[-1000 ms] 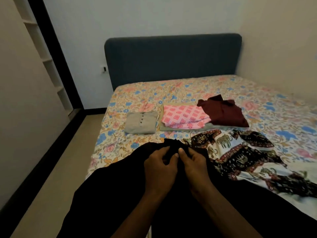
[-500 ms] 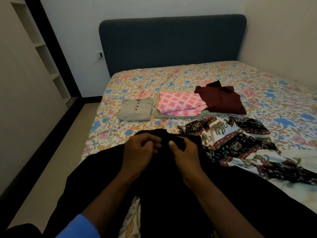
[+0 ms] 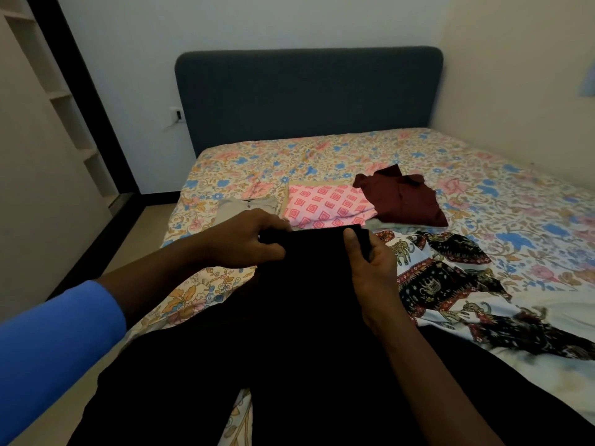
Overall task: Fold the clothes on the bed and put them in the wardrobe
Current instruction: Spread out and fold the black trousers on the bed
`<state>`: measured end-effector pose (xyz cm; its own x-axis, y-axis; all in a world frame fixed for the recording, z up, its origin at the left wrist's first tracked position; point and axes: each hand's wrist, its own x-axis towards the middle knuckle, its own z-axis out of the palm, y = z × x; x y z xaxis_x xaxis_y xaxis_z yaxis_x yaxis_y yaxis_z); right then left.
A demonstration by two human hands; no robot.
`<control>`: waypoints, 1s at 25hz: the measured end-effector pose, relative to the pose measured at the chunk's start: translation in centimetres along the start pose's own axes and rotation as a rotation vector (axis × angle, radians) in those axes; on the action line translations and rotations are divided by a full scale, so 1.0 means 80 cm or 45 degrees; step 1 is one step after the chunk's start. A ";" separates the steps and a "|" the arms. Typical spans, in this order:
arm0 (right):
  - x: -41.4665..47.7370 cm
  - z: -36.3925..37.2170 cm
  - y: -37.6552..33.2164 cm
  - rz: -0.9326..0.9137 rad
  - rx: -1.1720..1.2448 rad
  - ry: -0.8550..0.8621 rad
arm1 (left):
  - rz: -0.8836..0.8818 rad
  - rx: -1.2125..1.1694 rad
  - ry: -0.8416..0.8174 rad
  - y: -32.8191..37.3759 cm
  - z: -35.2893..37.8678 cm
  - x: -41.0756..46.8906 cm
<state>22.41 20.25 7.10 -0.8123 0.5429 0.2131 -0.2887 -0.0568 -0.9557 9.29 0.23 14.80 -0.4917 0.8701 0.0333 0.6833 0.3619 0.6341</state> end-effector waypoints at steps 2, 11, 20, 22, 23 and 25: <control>0.008 0.001 -0.005 -0.017 0.047 -0.018 | -0.032 -0.396 0.119 0.005 0.002 -0.007; 0.023 0.038 -0.094 -0.367 -0.521 0.100 | -0.048 -0.097 0.858 0.079 -0.040 -0.027; 0.015 0.136 -0.235 -0.798 -0.815 -0.132 | 0.065 -0.407 0.952 0.159 -0.061 -0.076; -0.002 0.143 -0.238 -0.858 -0.791 -0.143 | -0.157 -0.619 0.496 0.128 -0.047 -0.111; -0.006 0.144 -0.243 -0.868 -0.752 -0.133 | -0.299 -0.521 0.236 0.107 -0.038 -0.128; -0.010 0.137 -0.251 -0.871 -0.712 -0.081 | -0.526 -0.231 -0.114 0.050 -0.017 -0.166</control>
<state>23.32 11.74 28.37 -0.5840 0.2593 0.7692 -0.4448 0.6904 -0.5705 17.84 -10.36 17.98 -0.6491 0.6936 -0.3123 0.3304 0.6268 0.7056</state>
